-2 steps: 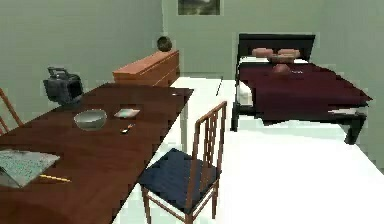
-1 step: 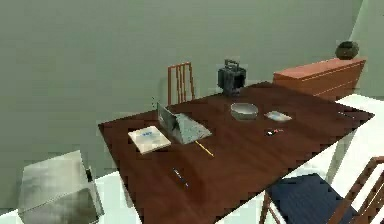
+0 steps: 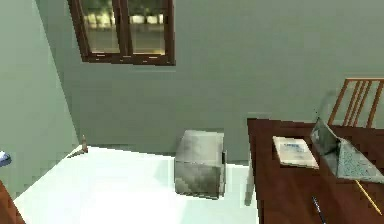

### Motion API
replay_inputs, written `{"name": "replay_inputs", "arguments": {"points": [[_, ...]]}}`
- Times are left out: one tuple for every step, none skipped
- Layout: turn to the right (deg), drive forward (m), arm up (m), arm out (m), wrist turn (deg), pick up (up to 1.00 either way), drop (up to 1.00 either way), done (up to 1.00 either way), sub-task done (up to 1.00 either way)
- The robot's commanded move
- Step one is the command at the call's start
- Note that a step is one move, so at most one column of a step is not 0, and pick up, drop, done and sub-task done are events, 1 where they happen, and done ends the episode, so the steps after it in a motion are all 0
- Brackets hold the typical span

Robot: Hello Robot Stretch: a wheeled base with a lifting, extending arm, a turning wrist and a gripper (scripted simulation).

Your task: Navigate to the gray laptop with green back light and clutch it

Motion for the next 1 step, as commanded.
{"name": "replay_inputs", "arguments": {"points": [[-45.0, 0.00, 0.00, 0.00, 0.0, 0.00, 0.00, 0.00, 0.00]]}}
